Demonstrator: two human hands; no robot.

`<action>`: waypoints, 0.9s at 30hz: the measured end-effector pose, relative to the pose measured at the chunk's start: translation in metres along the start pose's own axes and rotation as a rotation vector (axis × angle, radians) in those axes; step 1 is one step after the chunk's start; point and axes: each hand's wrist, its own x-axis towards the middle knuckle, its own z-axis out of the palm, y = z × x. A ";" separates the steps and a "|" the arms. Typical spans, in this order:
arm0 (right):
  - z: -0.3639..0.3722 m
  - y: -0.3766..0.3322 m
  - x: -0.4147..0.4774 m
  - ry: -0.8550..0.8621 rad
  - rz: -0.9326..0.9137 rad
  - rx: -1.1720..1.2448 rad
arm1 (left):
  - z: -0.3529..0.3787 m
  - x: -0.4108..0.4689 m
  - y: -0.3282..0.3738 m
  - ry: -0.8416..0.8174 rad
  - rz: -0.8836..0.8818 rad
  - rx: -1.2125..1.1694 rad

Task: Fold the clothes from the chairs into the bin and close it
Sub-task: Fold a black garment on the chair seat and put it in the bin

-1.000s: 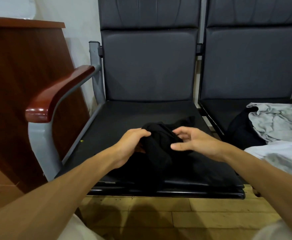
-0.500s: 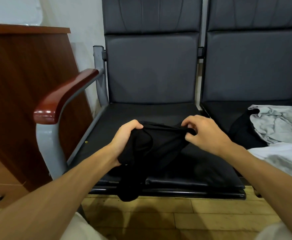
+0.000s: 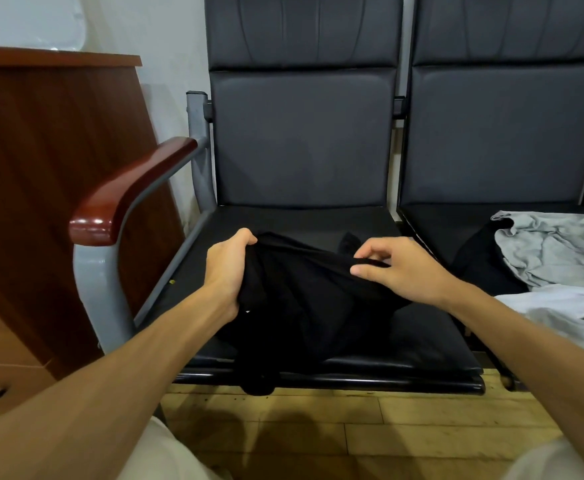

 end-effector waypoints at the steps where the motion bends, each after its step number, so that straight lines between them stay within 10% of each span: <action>1: 0.001 0.003 -0.001 -0.046 0.003 -0.053 | 0.000 -0.001 0.000 0.002 0.001 0.014; 8: -0.008 0.012 0.000 0.126 0.045 -0.186 | 0.006 -0.003 -0.005 -0.178 0.083 0.218; 16: -0.014 0.045 -0.014 -0.139 0.208 -0.335 | 0.006 -0.007 -0.022 -1.033 -0.096 0.553; 22: -0.014 0.050 -0.022 -0.056 0.247 -0.322 | -0.023 0.033 -0.021 -0.285 0.248 0.442; 27: -0.002 0.038 -0.021 -0.250 0.146 -0.343 | -0.060 0.061 -0.040 -0.398 0.279 0.956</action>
